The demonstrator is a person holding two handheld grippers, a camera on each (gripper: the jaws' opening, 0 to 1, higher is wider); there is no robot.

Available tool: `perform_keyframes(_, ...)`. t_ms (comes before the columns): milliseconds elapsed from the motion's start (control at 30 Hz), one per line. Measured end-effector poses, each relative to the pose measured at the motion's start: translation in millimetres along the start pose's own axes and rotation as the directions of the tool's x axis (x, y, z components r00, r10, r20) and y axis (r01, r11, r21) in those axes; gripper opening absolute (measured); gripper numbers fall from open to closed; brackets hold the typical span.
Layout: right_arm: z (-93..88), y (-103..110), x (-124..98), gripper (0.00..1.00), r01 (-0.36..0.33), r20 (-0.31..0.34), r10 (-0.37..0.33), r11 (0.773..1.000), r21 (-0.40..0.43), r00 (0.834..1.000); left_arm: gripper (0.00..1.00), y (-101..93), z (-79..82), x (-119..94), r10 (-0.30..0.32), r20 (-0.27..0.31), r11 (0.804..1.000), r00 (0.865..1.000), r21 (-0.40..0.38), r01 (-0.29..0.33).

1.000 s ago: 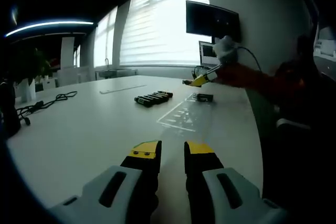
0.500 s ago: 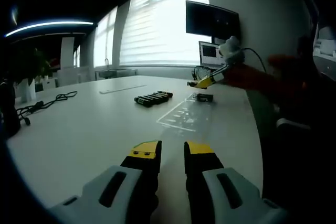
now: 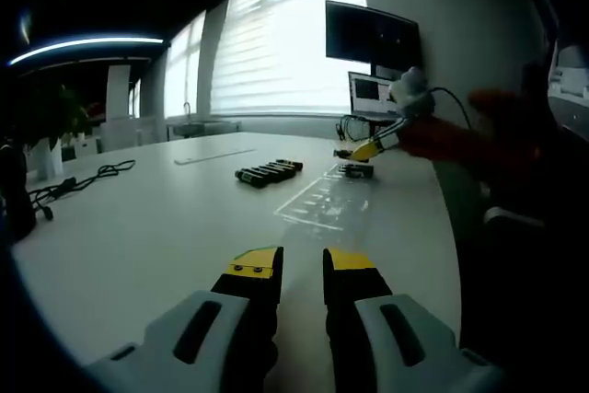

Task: Grip medicine bottles put into box

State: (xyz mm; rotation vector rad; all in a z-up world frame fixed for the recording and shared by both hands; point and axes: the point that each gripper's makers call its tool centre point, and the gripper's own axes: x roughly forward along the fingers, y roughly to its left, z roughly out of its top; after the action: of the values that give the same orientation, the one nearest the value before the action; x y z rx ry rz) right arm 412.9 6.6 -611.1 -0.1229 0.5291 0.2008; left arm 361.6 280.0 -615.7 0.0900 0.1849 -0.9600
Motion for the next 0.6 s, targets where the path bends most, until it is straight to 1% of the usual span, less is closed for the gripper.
perform_keyframes(467,-10.9,8.2,0.1,0.07,0.015,-0.020,-0.015,1.000,0.012,1.000,0.12,0.3,0.1,-0.7,-0.002,0.003,1.000,1.000,-0.001,0.002)
perform_keyframes(600,-11.1,7.9,-0.5,0.07,0.032,-0.020,-0.032,0.999,0.003,0.999,0.12,0.5,0.1,-0.8,-0.002,0.003,1.000,1.000,-0.001,0.002)
